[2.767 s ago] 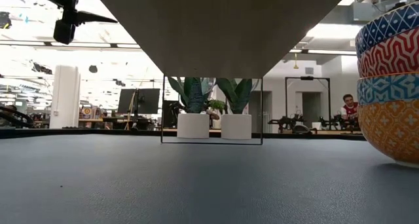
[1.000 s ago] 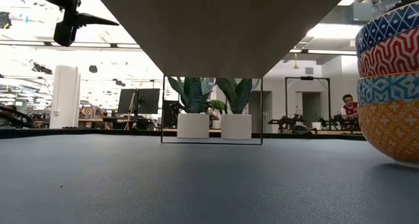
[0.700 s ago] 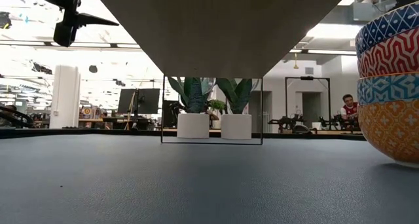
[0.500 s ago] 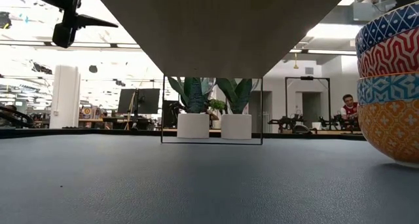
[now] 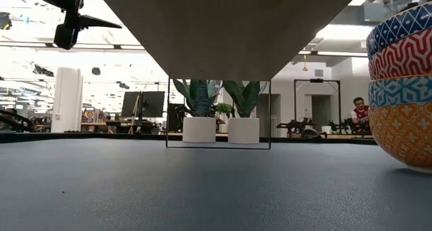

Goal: Place and stack bowls onto a shelf
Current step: Stack the pink bowl on top of the orange bowl on the shelf, then put the yellow patterned bowl on the shelf

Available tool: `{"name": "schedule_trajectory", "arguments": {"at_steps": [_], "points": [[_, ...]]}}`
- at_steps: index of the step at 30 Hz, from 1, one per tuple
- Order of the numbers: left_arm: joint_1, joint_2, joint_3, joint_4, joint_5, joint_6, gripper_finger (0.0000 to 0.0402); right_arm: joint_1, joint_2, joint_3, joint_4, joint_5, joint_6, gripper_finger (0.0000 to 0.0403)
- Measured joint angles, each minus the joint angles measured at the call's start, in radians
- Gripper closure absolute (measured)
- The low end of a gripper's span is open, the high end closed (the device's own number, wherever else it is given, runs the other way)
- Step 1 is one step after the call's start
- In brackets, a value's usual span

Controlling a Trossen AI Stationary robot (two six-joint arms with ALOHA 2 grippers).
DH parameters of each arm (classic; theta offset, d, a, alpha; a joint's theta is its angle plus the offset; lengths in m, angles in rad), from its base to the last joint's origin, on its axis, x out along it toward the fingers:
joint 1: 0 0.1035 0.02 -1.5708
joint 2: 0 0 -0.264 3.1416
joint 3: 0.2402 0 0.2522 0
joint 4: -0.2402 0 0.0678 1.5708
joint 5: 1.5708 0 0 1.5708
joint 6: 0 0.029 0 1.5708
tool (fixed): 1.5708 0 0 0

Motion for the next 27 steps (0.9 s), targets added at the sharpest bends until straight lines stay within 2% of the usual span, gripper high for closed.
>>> {"name": "schedule_trajectory", "arguments": {"at_steps": [2,5,7,10,14,20,24,27], "points": [[0.0,0.0,0.0,0.0,0.0,0.0,0.0236,0.042,-0.029,-0.002,-0.066,0.082,0.018,0.0359],[0.0,0.0,0.0,0.0,0.003,0.005,0.0236,0.121,-0.095,-0.028,-0.081,0.298,0.092,0.0363],[0.0,0.0,0.0,-0.001,0.006,0.017,0.0236,0.166,-0.172,-0.087,-0.085,0.409,0.158,0.0364],[0.0,0.0,0.0,-0.008,-0.006,0.037,0.0236,0.221,-0.282,-0.23,-0.085,0.501,0.328,0.0359],[0.0,0.0,0.0,-0.014,-0.008,0.045,0.0236,0.321,-0.398,-0.492,-0.079,0.52,0.574,0.0329],[0.0,0.0,0.0,-0.045,-0.008,0.072,0.0236,0.505,-0.507,-0.823,0.004,0.488,0.853,0.0255],[0.0,0.0,0.0,-0.045,0.017,0.112,0.0236,0.611,-0.517,-0.956,0.141,0.493,0.938,0.0218],[0.0,0.0,0.0,-0.057,0.056,0.123,0.0236,0.665,-0.515,-1.003,0.249,0.493,0.94,0.0207]]}}
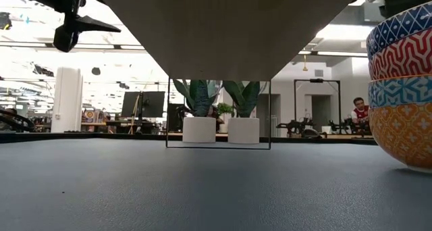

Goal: Place and stack bowls onto a shelf
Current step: Put the yellow patterned bowl on the shelf

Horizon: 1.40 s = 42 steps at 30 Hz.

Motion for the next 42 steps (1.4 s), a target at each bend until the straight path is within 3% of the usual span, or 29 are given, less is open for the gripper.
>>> {"name": "schedule_trajectory", "arguments": {"at_steps": [10,19,23,28,37,42], "points": [[0.0,0.0,0.0,-0.083,0.09,-0.012,0.0236,0.105,0.074,-0.028,0.089,0.001,0.026,0.0215],[0.0,0.0,0.0,-0.092,0.094,-0.028,0.0236,0.146,0.182,-0.028,0.034,0.001,-0.064,0.0219],[0.0,0.0,0.0,-0.092,0.094,-0.042,0.0236,0.143,0.195,-0.028,0.043,-0.002,-0.095,0.0262],[0.0,0.0,0.0,-0.092,0.09,-0.052,0.0236,0.144,0.193,-0.025,0.041,-0.005,-0.109,0.0367],[0.0,0.0,0.0,-0.099,0.088,-0.062,0.0236,0.129,0.185,-0.028,0.051,-0.025,-0.14,0.0369],[0.0,0.0,0.0,-0.099,0.091,-0.067,0.0236,0.107,0.13,-0.029,0.025,-0.053,-0.015,0.0369]]}}
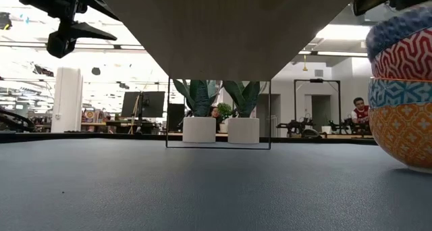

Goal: Place and stack bowls onto a shelf
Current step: Put the yellow patterned bowl on the shelf

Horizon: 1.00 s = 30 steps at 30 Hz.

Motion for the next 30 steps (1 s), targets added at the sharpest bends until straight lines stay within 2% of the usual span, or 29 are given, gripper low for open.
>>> {"name": "schedule_trajectory", "arguments": {"at_steps": [7,13,19,30], "points": [[0.0,0.0,0.0,0.0,0.033,-0.002,0.0236,-0.029,-0.118,0.005,0.006,0.001,0.173,0.0369],[0.0,0.0,0.0,0.0,0.081,-0.012,0.0236,-0.036,-0.125,0.135,0.0,0.004,0.244,0.0369],[0.0,0.0,0.0,0.0,0.082,-0.017,0.0236,-0.035,0.009,0.391,-0.064,0.004,0.217,0.0369],[0.0,0.0,0.0,0.0,0.154,-0.019,0.0236,-0.057,0.375,0.891,-0.23,0.006,-0.016,0.0369]]}}
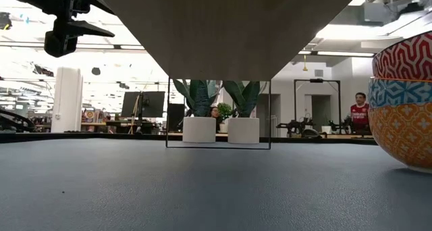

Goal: Place and stack bowls onto a shelf
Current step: Put the yellow patterned bowl on the shelf

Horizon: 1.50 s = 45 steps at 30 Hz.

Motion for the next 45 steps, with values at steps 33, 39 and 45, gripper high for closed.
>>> {"name": "schedule_trajectory", "arguments": {"at_steps": [33,39,45], "points": [[0.0,0.0,0.0,-0.026,0.058,0.008,0.0236,0.009,0.345,0.265,-0.02,-0.027,-0.044,0.0369],[0.0,0.0,0.0,-0.032,0.058,0.009,0.0236,-0.001,0.346,0.264,-0.027,0.0,-0.029,0.0369],[0.0,0.0,0.0,-0.034,0.058,0.009,0.0236,0.001,0.346,0.247,-0.041,0.0,-0.013,0.0369]]}}
